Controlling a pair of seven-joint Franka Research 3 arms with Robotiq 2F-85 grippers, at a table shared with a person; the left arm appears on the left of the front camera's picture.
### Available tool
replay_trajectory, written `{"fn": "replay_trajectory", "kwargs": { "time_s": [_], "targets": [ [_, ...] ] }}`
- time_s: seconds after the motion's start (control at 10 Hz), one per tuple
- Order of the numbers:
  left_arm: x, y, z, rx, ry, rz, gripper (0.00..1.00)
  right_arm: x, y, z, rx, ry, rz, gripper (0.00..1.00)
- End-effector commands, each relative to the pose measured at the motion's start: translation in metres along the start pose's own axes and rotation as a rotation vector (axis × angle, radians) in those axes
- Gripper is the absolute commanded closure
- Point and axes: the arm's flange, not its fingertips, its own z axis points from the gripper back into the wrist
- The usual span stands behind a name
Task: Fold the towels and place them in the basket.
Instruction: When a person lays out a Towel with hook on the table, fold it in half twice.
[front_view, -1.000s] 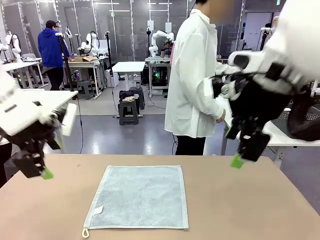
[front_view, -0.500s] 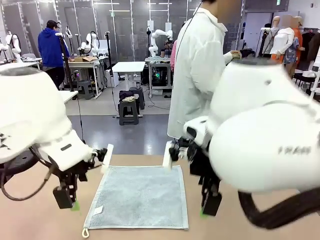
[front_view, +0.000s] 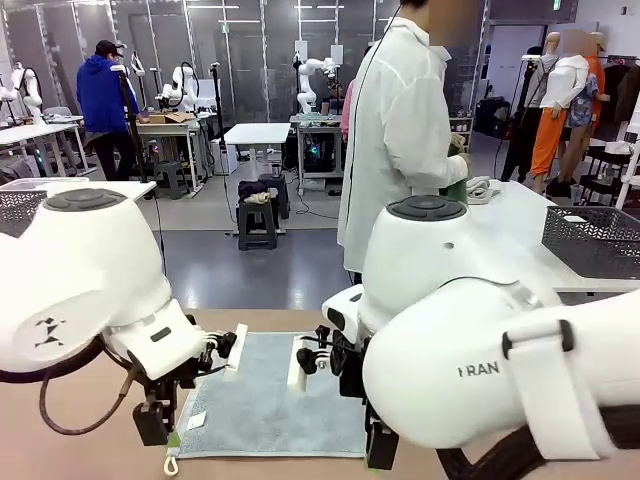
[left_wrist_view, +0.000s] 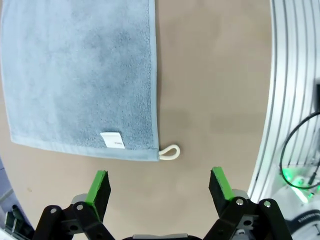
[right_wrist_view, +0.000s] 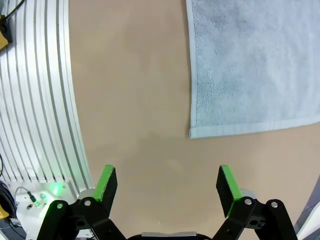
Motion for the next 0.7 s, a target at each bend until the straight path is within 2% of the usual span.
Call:
{"fn": "replay_trajectory", "kwargs": {
  "time_s": [0.0,0.2,0.3,0.6],
  "targets": [
    [-0.01,-0.006,-0.031,0.006,-0.002,-0.041,0.0,0.012,-0.009,-0.013,-0.008,0.014,0.012,0.0],
    [-0.006,-0.011,-0.043,0.007,0.037,-0.064,0.0,0.016,-0.01,-0.019,0.011,0.021,0.027,0.0],
    [0.003,0.003,-0.023,-0.02,0.006,-0.02,0.0,0.006,-0.005,-0.013,0.011,0.012,0.013,0.0],
    [0.003,0.003,-0.023,-0.02,0.006,-0.02,0.0,0.006,-0.005,-0.013,0.011,0.012,0.013,0.0]
  ]
}}
